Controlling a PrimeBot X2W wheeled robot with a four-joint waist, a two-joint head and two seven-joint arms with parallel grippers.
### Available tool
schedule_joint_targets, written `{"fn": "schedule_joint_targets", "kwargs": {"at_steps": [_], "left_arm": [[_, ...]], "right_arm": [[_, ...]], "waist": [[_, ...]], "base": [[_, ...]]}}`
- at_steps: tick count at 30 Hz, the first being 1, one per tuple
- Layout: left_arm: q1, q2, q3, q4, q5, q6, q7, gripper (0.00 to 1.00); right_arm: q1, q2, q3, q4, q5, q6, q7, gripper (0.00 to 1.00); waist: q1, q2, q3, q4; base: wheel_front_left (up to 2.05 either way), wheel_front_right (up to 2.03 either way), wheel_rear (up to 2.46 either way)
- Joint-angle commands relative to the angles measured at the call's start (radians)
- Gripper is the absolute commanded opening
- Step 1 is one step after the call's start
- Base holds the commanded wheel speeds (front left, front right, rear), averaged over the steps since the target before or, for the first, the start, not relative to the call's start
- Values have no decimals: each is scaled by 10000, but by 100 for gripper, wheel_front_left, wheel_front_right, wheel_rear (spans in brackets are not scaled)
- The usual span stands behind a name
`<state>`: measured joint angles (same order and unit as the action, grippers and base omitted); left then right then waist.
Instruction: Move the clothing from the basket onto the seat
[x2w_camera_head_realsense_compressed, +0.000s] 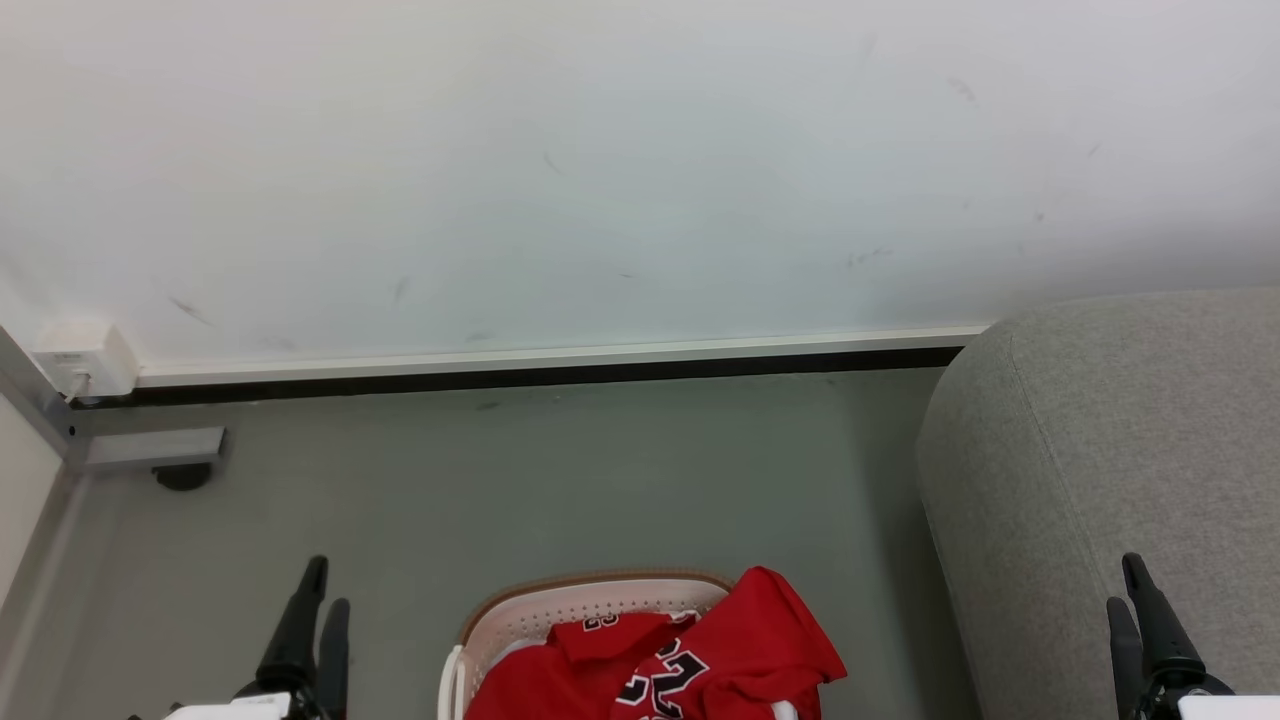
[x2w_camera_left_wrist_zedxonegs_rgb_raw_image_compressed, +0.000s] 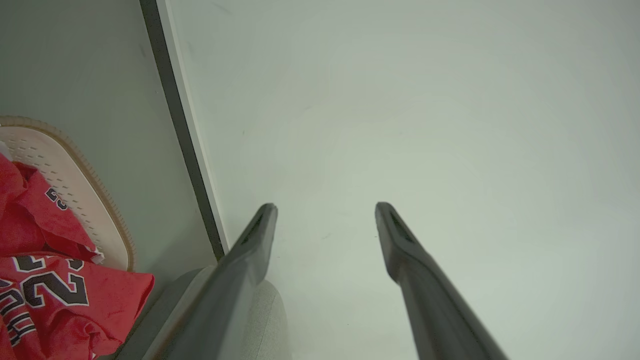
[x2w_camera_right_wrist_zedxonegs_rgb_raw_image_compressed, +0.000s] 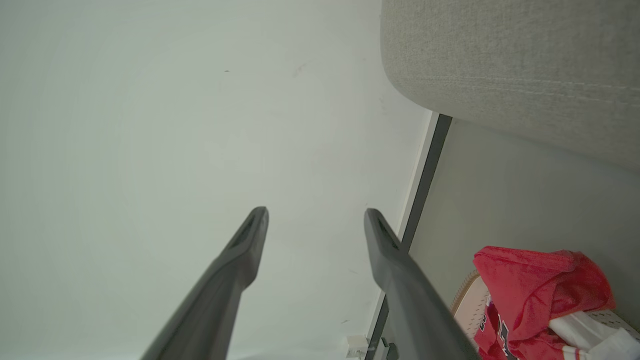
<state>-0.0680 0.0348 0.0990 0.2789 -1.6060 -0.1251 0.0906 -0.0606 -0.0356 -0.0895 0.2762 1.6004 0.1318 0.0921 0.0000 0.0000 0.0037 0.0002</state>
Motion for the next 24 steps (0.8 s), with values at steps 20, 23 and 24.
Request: {"fn": "schedule_joint_targets", "kwargs": {"at_steps": [20, 23, 24], "left_arm": [[-363, 101, -193, -935, 2961, -24, -965, 100], [-368, 126, -232, -1043, 3820, -27, -1085, 100], [-371, 138, -275, -1084, 4125, -27, -1126, 100]], "right_arm": [[-121, -110, 610, -852, -2876, -4, -981, 100], [-106, -113, 630, -933, -3579, -5, -1098, 100], [-99, -114, 629, -971, -3784, -5, -1140, 100]], "waist": [[0, 0, 26, 80], [0, 0, 35, 99], [0, 0, 37, 106]], "base": [[0, 0, 0], [0, 0, 0], [0, 0, 0]]}}
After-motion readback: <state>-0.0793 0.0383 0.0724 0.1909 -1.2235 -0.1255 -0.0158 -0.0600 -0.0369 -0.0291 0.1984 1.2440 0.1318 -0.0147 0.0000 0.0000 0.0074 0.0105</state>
